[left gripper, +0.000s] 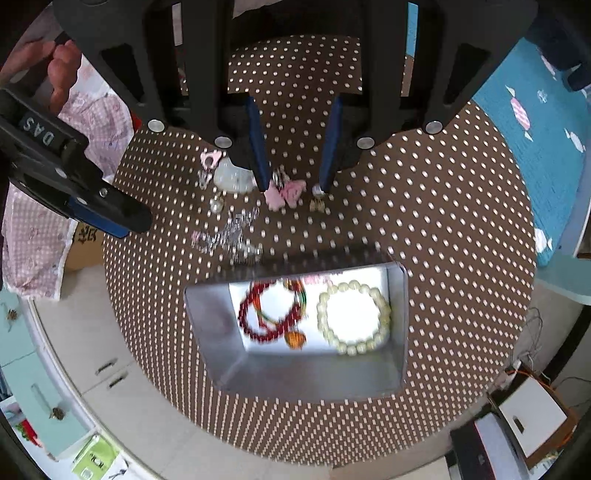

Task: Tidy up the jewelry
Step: 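Move left tool to the second pink pig charm and grasp it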

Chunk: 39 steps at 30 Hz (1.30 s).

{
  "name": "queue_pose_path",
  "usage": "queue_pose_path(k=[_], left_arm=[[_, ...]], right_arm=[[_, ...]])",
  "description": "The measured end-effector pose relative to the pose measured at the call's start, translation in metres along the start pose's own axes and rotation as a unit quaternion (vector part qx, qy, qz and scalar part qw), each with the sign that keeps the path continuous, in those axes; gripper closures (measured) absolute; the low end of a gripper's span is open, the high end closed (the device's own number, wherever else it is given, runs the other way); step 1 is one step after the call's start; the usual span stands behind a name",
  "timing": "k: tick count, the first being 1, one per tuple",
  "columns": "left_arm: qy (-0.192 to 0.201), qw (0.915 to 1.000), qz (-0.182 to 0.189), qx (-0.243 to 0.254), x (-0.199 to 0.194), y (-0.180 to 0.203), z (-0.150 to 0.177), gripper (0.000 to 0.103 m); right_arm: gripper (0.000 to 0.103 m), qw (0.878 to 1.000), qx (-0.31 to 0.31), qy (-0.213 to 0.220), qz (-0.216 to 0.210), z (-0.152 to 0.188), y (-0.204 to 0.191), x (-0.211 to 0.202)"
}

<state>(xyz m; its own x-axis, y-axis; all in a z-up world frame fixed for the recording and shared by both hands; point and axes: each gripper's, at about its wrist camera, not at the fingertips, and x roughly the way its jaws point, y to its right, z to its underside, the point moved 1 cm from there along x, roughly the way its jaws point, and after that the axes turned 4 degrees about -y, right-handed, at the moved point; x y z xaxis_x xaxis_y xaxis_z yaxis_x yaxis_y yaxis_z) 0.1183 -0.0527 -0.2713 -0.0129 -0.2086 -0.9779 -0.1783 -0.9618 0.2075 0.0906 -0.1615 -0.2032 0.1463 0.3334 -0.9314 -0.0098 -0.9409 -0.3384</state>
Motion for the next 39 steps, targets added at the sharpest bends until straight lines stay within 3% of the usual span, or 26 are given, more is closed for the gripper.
queue_pose_path(k=[12, 19, 28, 39], left_arm=[[-0.058, 0.9980, -0.019, -0.017, 0.048, -0.001, 0.002, 0.075], [-0.052, 0.9985, -0.015, -0.011, 0.060, 0.009, -0.007, 0.075], [-0.054, 0.9979, -0.031, 0.016, 0.075, 0.039, -0.026, 0.084], [-0.059, 0.9976, -0.036, -0.005, 0.079, 0.051, -0.022, 0.092]], right_arm=[[0.055, 0.999, 0.032, -0.032, 0.008, 0.034, 0.014, 0.019], [0.055, 0.998, 0.043, -0.039, 0.006, 0.035, 0.023, 0.020], [0.055, 0.998, 0.040, -0.046, 0.003, 0.022, 0.024, 0.021], [0.055, 0.998, 0.030, -0.054, 0.000, 0.016, 0.019, 0.026]])
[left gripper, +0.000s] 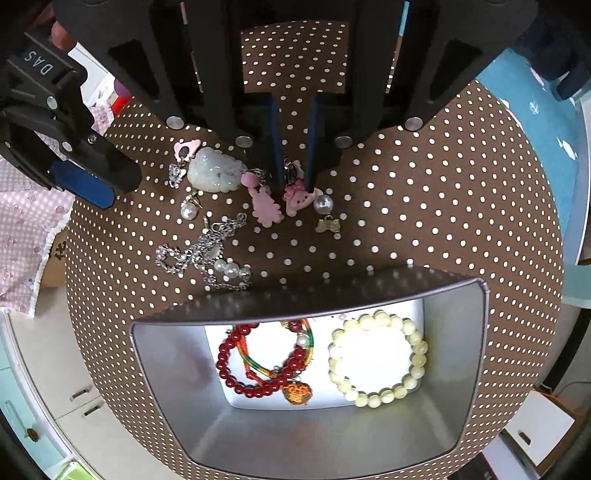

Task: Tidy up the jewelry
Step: 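Move left tool to the second pink pig charm and grasp it, then lift the pig charm with left tool while right tool grasps white bunny charm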

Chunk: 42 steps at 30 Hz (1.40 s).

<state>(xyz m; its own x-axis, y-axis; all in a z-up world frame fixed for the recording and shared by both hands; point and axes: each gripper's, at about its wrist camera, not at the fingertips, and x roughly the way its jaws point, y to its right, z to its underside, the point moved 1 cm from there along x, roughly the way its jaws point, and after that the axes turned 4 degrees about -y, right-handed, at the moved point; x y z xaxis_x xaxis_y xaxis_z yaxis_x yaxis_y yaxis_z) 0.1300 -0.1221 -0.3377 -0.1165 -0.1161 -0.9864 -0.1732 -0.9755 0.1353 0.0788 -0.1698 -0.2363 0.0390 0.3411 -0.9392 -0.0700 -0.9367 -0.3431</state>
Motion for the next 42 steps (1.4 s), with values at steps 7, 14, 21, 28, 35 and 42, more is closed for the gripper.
queue_pose_path(k=[7, 14, 21, 28, 35, 42], left_arm=[[0.000, 0.9997, -0.025, 0.000, -0.003, -0.015, -0.006, 0.071], [0.006, 0.9996, -0.028, -0.005, -0.003, -0.017, -0.007, 0.088], [0.017, 0.9995, -0.019, -0.019, -0.009, -0.050, 0.012, 0.088], [0.050, 0.9978, 0.021, -0.038, -0.049, -0.099, 0.038, 0.088], [0.067, 0.9947, 0.041, -0.066, -0.068, -0.138, 0.065, 0.088], [0.083, 0.9920, 0.037, -0.088, -0.081, -0.180, 0.088, 0.088]], right_arm=[[0.055, 1.000, -0.001, -0.001, 0.003, -0.002, -0.002, 0.002], [0.055, 1.000, 0.005, 0.000, 0.003, -0.004, 0.002, 0.000], [0.055, 0.999, -0.019, 0.008, -0.027, -0.007, -0.009, -0.004], [0.060, 0.996, -0.068, -0.002, -0.059, -0.009, -0.038, 0.009], [0.074, 0.993, -0.099, -0.016, -0.070, -0.011, -0.063, 0.027], [0.082, 0.994, -0.106, -0.013, -0.025, -0.016, -0.075, 0.045]])
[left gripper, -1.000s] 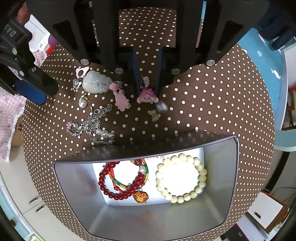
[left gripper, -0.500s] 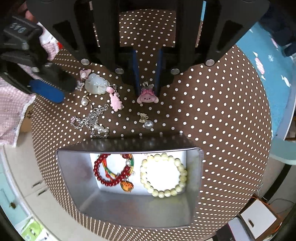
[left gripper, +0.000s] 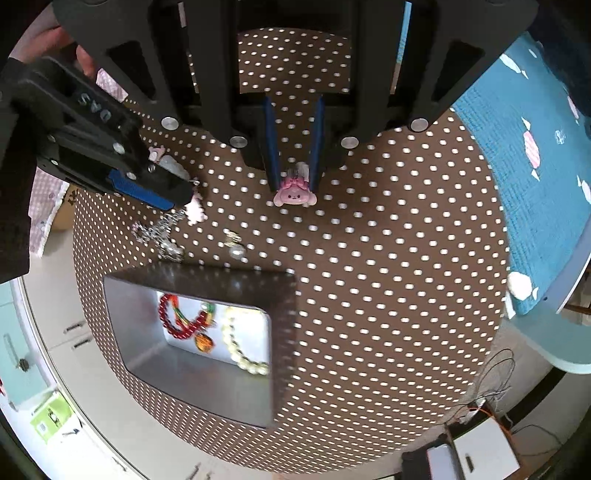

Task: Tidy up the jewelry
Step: 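Lift the pig charm with left tool while right tool grasps white bunny charm, then carry pig charm and bunny charm into the silver tray and open both tools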

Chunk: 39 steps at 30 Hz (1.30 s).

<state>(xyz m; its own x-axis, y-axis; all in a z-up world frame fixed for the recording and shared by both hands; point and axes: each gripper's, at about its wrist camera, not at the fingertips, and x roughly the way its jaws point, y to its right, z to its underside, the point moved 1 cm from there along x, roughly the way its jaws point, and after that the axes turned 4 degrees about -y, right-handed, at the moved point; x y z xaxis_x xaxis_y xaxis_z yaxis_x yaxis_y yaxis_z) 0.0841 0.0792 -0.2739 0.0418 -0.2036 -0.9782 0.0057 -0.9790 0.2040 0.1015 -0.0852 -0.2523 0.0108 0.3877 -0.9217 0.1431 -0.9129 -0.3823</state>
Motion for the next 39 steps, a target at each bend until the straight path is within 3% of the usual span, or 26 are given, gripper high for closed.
queue_pose_path(k=[5, 10, 24, 33, 39], left_arm=[[0.004, 1.0000, 0.001, -0.005, -0.005, -0.024, -0.002, 0.088], [0.001, 1.0000, 0.004, 0.000, -0.006, -0.044, -0.001, 0.088], [0.030, 0.9992, 0.000, 0.026, -0.026, -0.035, 0.003, 0.088], [0.054, 0.9974, 0.006, 0.047, -0.035, -0.017, 0.001, 0.088], [0.065, 0.9962, 0.031, 0.050, -0.045, -0.001, 0.001, 0.088]], right_arm=[[0.088, 0.998, -0.019, -0.002, 0.055, 0.000, -0.012, 0.016], [0.092, 0.997, -0.022, 0.013, 0.078, 0.002, -0.019, 0.023], [0.093, 0.997, 0.028, 0.037, 0.060, 0.013, -0.017, 0.015], [0.093, 0.996, 0.039, 0.068, 0.054, 0.025, -0.014, -0.024], [0.093, 0.994, 0.034, 0.092, 0.055, 0.025, -0.011, -0.054]])
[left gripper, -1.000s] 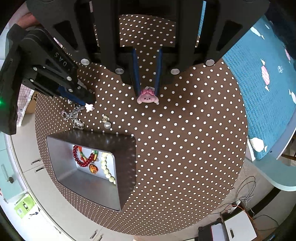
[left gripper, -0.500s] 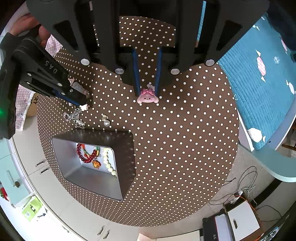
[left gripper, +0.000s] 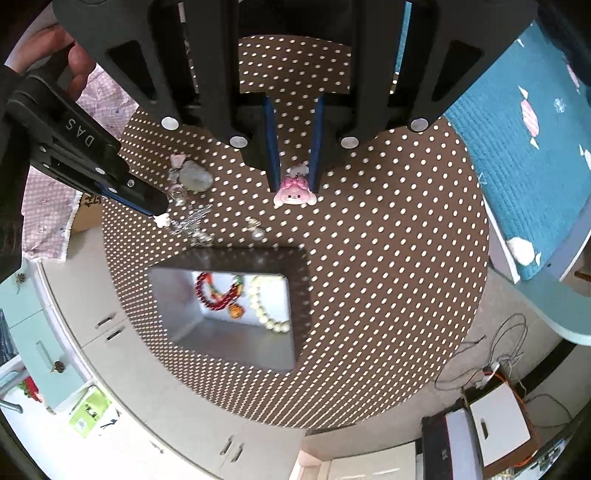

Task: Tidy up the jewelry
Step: 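Carry pig charm and bunny charm into the silver tray and open both tools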

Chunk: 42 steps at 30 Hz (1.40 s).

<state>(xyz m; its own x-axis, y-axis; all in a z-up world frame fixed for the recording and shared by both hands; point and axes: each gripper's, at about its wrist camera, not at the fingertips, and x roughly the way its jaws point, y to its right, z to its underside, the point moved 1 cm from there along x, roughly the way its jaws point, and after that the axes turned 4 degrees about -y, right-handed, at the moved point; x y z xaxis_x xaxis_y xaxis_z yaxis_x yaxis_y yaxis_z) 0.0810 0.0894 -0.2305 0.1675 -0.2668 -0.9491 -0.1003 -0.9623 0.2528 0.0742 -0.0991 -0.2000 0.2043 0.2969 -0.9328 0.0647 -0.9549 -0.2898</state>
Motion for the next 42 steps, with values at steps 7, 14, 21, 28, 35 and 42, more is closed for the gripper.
queue_pose_path(k=[7, 14, 21, 28, 35, 42], left_arm=[[0.020, 0.9992, 0.030, -0.018, -0.010, 0.016, -0.020, 0.088], [0.039, 0.9980, 0.041, -0.029, -0.015, 0.030, -0.046, 0.088], [0.038, 0.9972, 0.049, -0.041, -0.004, 0.039, -0.072, 0.088], [0.020, 0.9976, 0.046, -0.047, 0.016, 0.044, -0.090, 0.088], [0.001, 0.9979, 0.035, -0.054, 0.034, 0.045, -0.096, 0.087], [-0.009, 0.9980, 0.004, -0.062, 0.042, 0.044, -0.096, 0.075]], right_arm=[[0.093, 1.000, -0.024, 0.013, -0.005, -0.022, -0.010, -0.015], [0.093, 0.998, -0.046, 0.039, 0.002, -0.052, -0.008, -0.029], [0.092, 0.997, -0.058, 0.044, 0.002, -0.079, -0.002, -0.026], [0.092, 0.999, -0.052, 0.014, -0.004, -0.088, 0.009, -0.007], [0.083, 0.998, -0.052, -0.013, -0.010, -0.096, 0.014, 0.003], [0.059, 0.999, -0.032, -0.014, -0.015, -0.105, 0.030, -0.002]])
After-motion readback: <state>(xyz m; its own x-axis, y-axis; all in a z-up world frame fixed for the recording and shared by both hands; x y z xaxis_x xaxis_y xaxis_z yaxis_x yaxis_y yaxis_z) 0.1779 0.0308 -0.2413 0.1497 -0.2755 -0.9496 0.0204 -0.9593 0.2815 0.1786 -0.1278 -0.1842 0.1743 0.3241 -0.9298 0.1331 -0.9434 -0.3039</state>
